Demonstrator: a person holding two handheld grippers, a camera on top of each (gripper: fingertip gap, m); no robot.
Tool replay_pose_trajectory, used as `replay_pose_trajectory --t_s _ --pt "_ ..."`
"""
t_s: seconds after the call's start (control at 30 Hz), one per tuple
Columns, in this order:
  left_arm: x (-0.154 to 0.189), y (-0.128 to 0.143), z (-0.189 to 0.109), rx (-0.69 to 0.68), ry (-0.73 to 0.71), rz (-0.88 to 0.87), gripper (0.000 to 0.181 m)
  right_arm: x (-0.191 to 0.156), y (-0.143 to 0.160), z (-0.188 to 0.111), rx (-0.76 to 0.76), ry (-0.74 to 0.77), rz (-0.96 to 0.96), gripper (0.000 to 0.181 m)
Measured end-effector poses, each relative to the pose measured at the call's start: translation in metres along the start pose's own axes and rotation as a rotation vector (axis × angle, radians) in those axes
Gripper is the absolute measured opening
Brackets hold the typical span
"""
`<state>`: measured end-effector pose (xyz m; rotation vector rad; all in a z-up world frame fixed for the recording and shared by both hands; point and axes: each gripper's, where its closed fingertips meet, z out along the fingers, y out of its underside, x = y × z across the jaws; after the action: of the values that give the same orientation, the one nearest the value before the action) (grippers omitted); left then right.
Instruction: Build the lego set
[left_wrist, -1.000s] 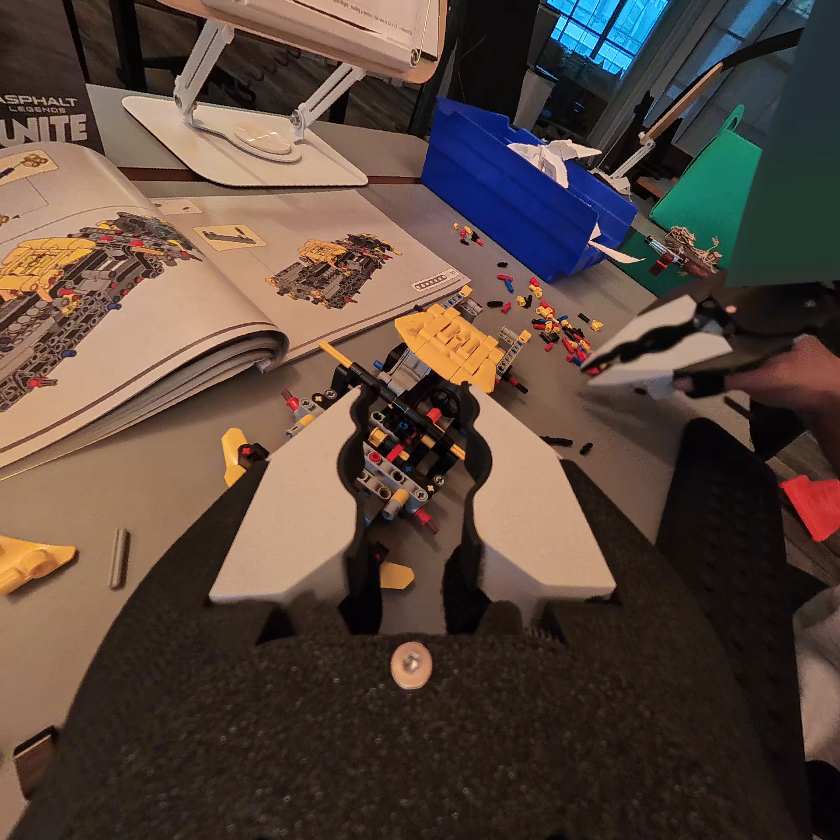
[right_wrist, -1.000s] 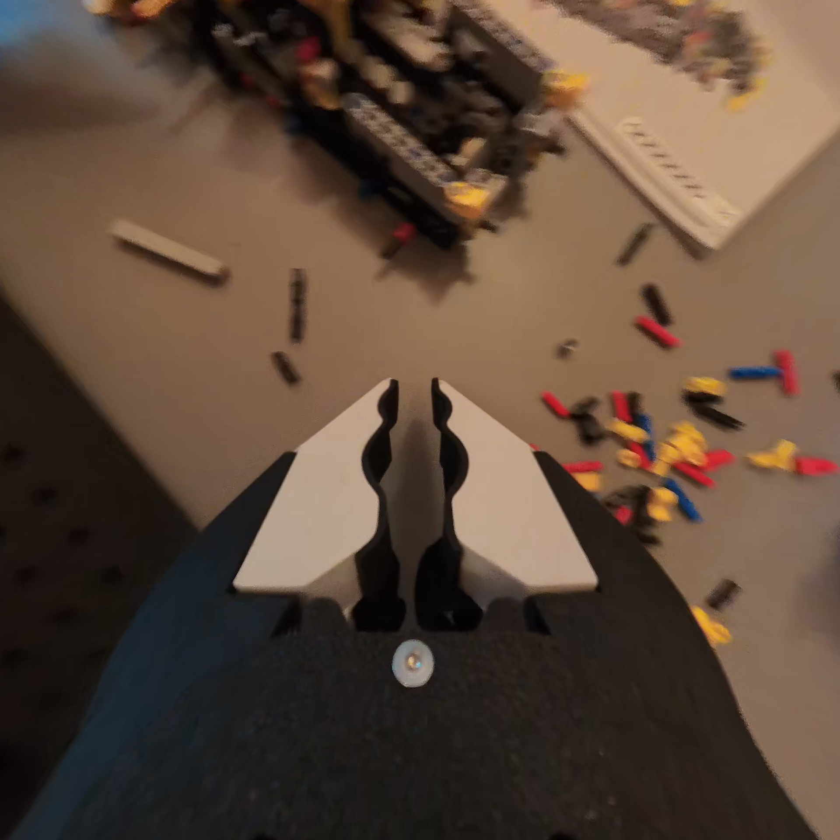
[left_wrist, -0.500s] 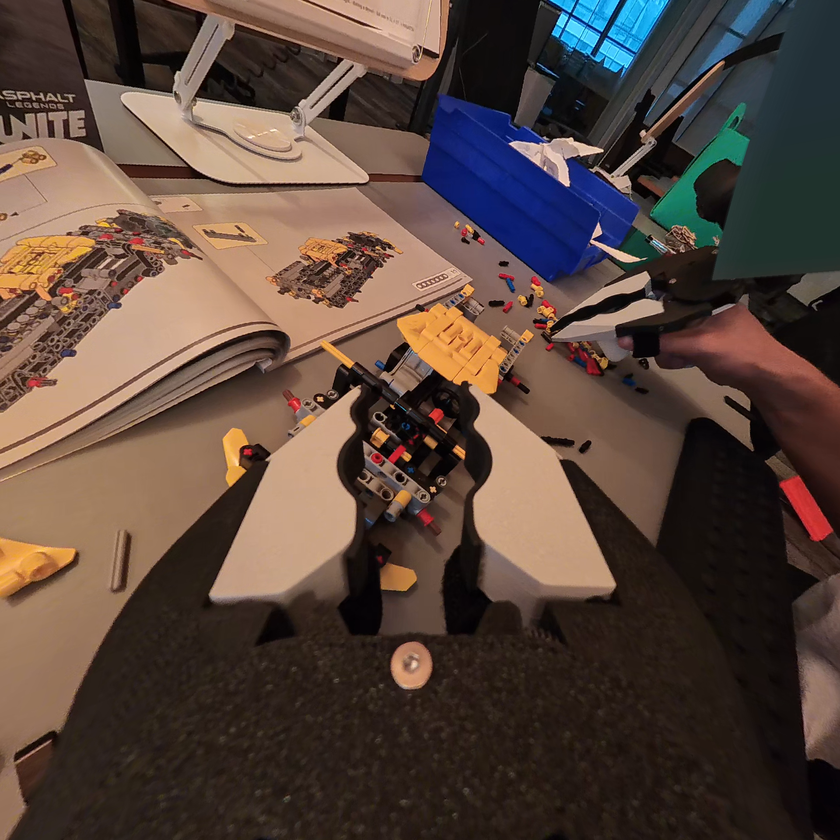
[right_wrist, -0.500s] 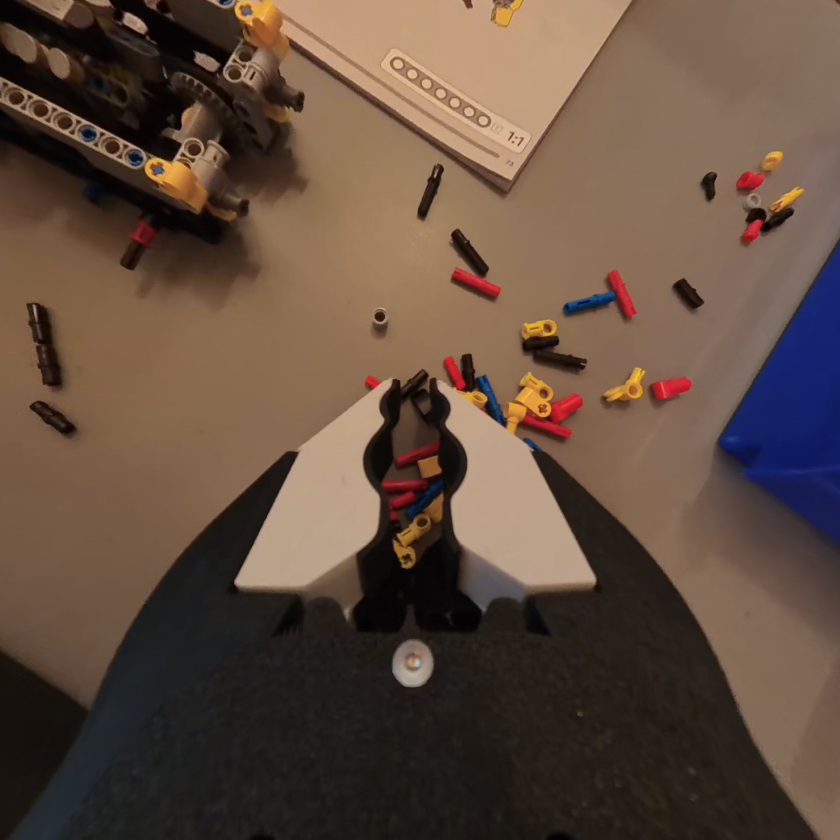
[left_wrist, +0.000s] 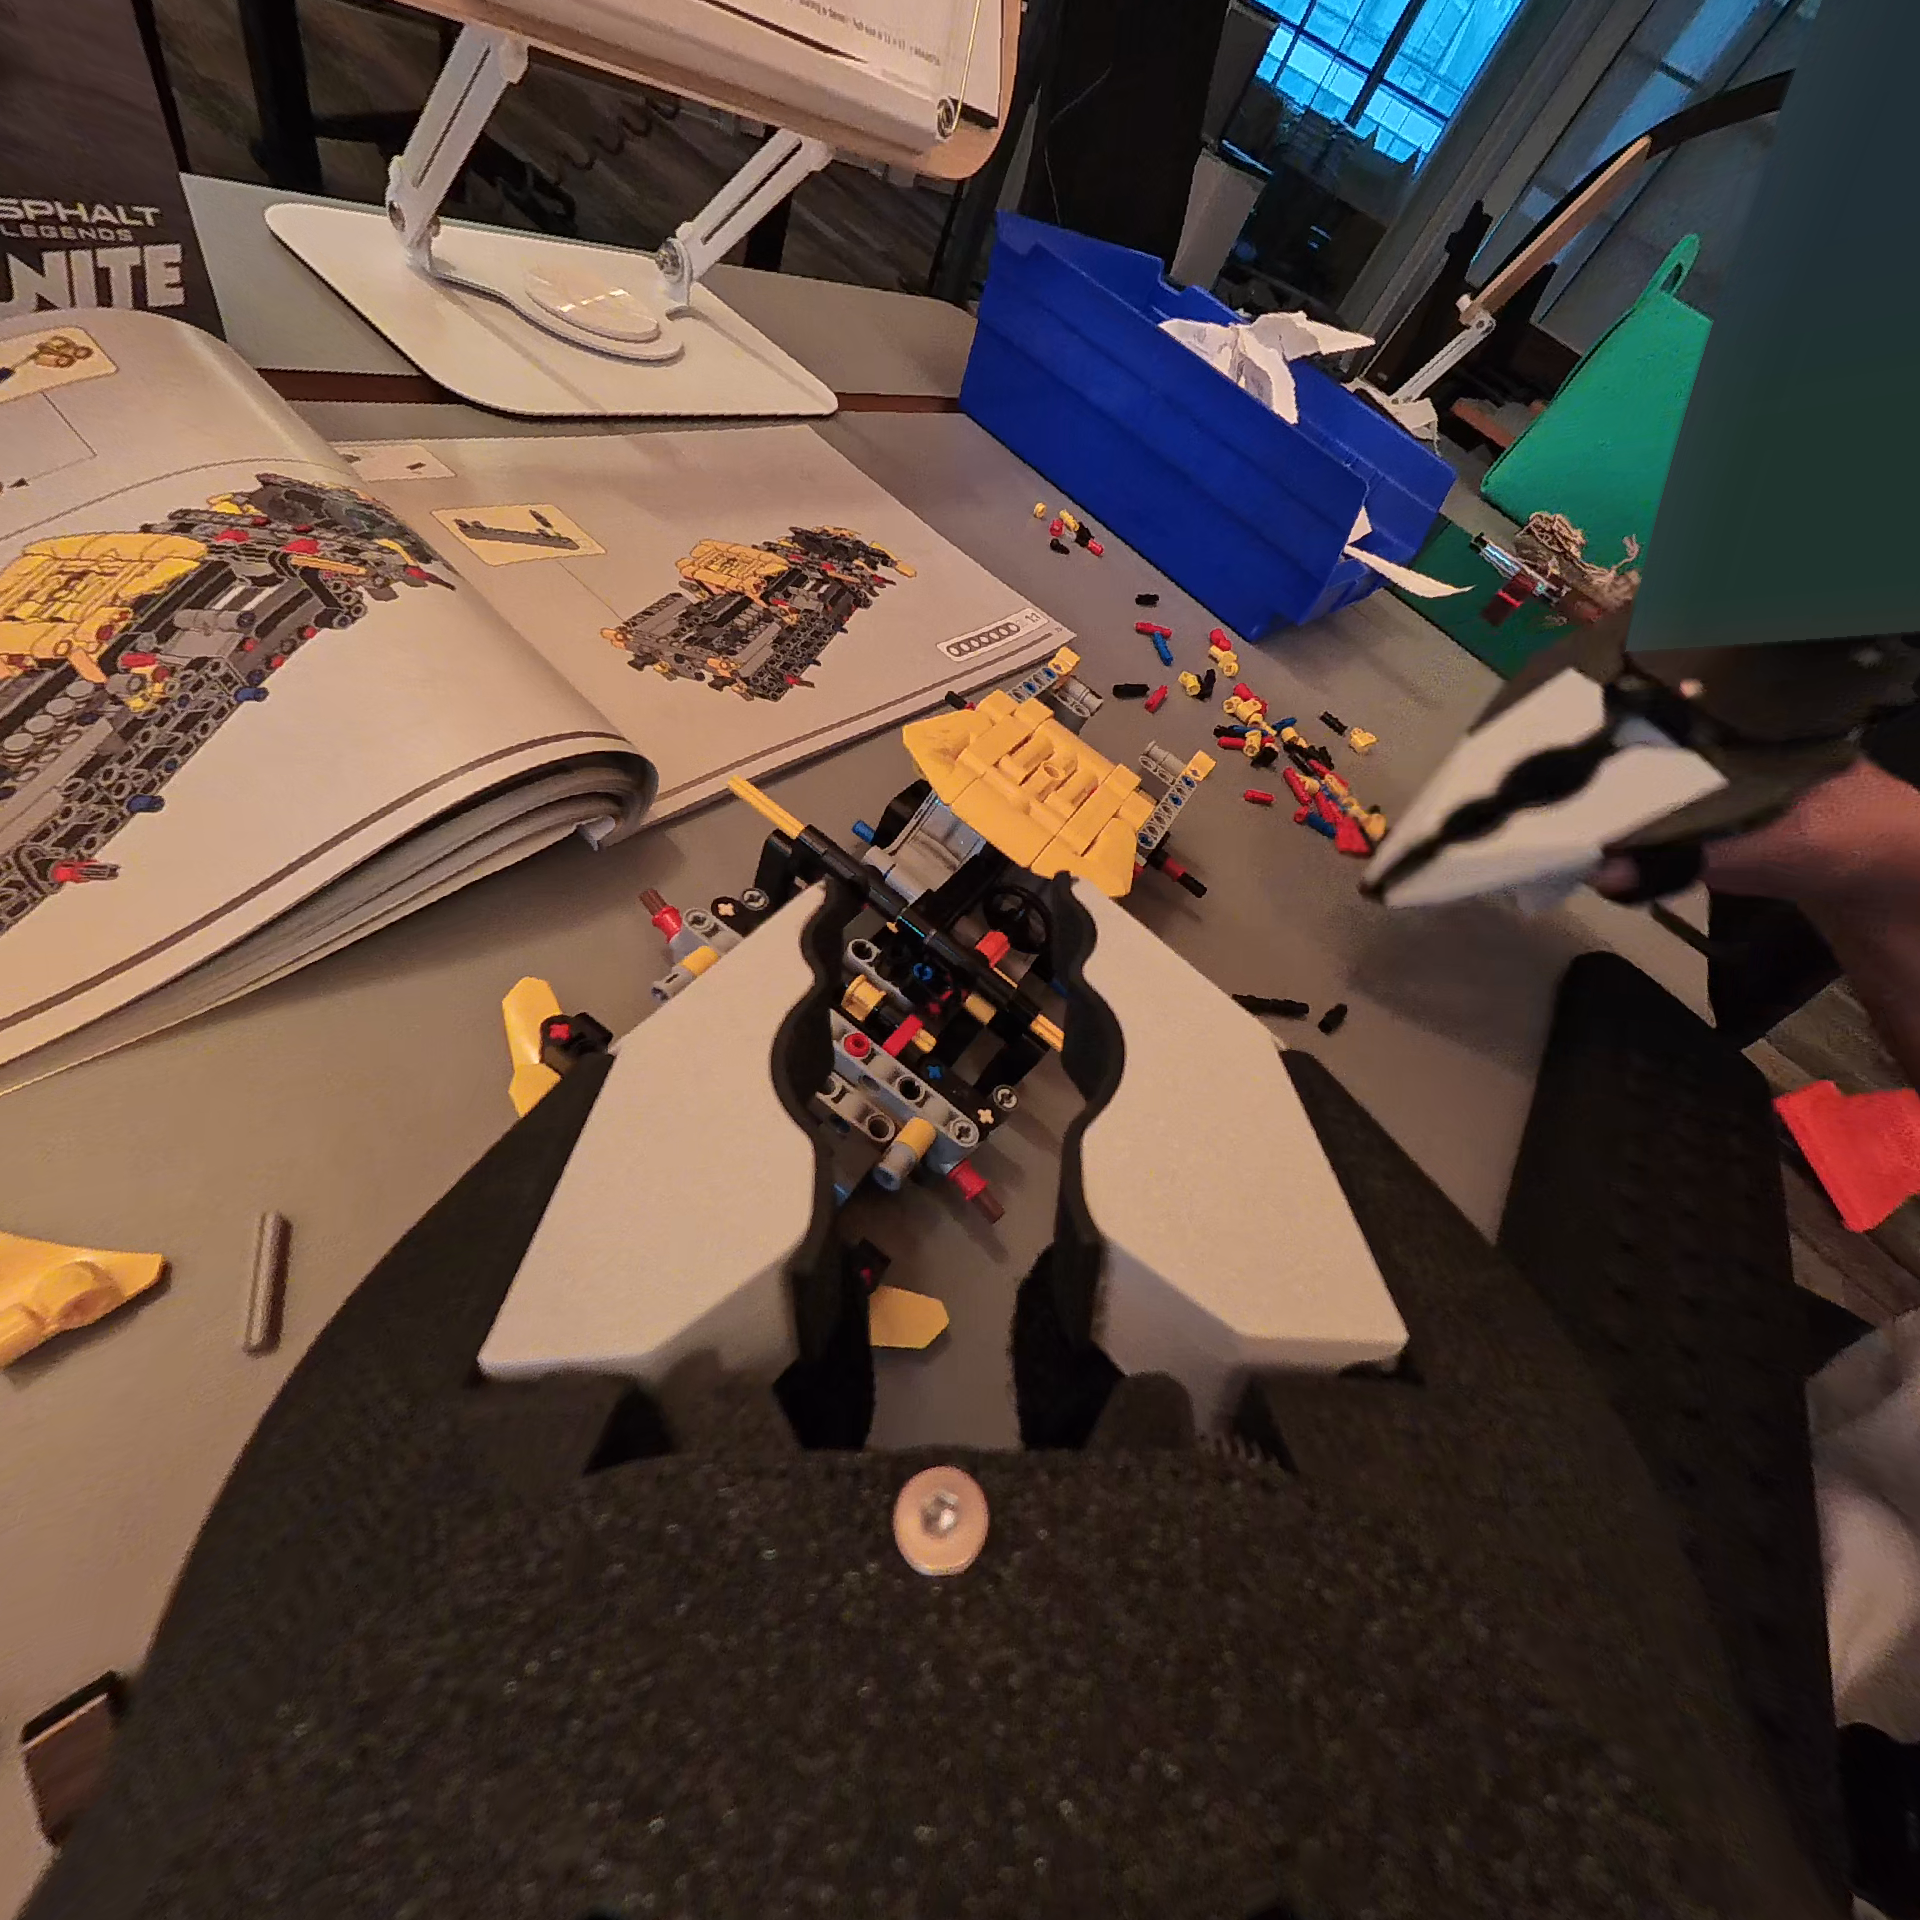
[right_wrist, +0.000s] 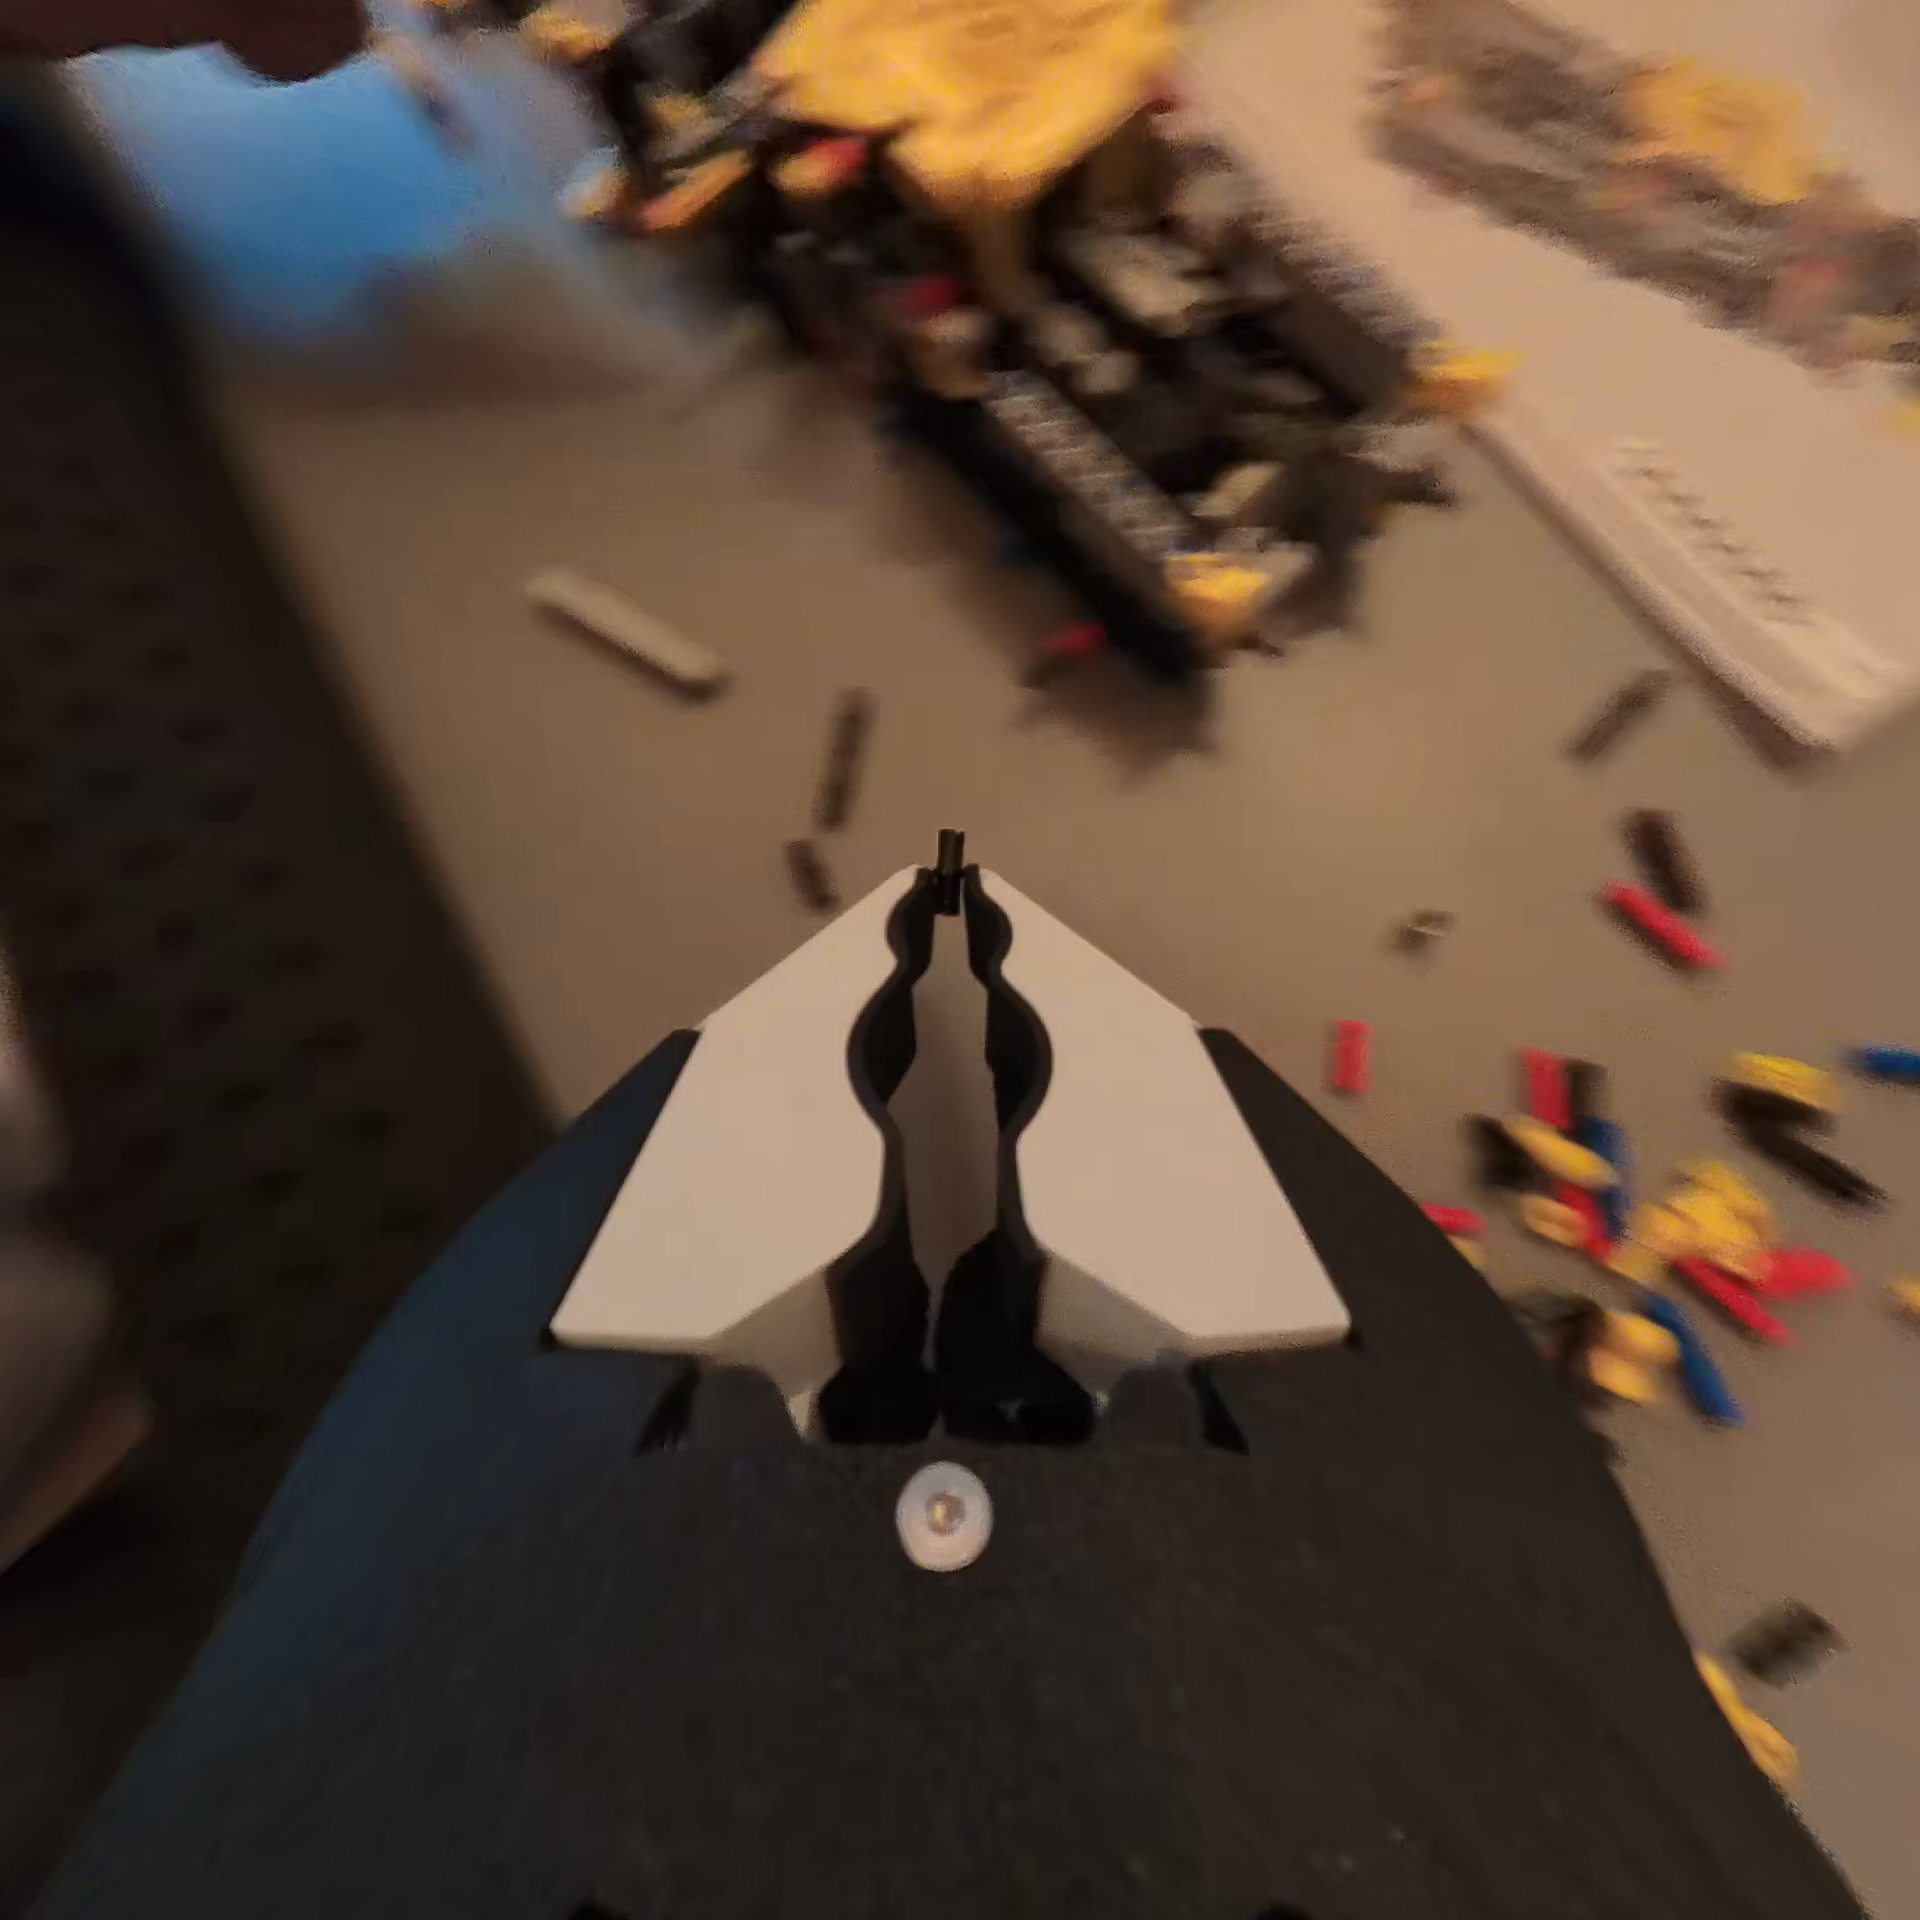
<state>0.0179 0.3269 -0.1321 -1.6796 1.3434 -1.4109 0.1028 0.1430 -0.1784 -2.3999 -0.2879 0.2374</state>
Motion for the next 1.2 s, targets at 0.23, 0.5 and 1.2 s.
replay_pose_trajectory --t_s 0.23,0.5,1.2 --pt "0.005 0.001 0.0 0.0 0.015 0.002 0.04 -0.036 0.037 0.02 -0.158 -0.026 -0.105 0.005" --pt "0.003 0.001 -0.004 0.007 -0.002 0.01 0.04 -0.01 0.01 -0.001 0.002 0.073 -0.04 0.012" --pt "-0.082 -0.036 -0.026 0.042 -0.242 0.06 0.038 0.115 -0.057 -0.004 0.506 0.411 0.353 0.033"
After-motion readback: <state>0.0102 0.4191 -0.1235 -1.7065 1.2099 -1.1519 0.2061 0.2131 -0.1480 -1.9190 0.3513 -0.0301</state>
